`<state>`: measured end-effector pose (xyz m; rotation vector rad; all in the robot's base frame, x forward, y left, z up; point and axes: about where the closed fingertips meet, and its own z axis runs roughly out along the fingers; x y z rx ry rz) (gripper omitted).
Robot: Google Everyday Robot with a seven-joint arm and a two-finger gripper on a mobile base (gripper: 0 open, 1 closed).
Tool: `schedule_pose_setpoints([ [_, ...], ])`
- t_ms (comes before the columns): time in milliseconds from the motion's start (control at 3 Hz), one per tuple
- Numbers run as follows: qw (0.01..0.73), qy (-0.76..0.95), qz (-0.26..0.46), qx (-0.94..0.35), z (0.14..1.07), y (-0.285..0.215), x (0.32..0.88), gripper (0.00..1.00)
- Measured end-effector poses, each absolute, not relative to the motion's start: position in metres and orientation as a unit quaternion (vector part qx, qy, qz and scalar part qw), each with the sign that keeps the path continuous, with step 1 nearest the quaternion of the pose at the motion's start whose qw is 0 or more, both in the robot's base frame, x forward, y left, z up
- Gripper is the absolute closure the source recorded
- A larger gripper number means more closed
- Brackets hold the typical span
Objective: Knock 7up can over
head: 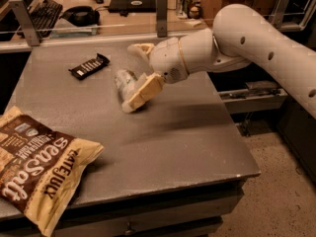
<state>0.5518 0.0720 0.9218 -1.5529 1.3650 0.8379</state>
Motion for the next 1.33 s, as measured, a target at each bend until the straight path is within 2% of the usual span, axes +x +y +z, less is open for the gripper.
schedule_pose_setpoints([
  [333, 0.440, 0.550, 0.336, -0.626, 0.922, 0.070, 0.552, 0.00],
  [1000, 0.432, 0.568, 0.269, -0.647, 0.940, -0.033, 0.570, 0.00],
  [1333, 0.433, 0.565, 0.273, -0.648, 0.940, -0.026, 0.569, 0.00],
])
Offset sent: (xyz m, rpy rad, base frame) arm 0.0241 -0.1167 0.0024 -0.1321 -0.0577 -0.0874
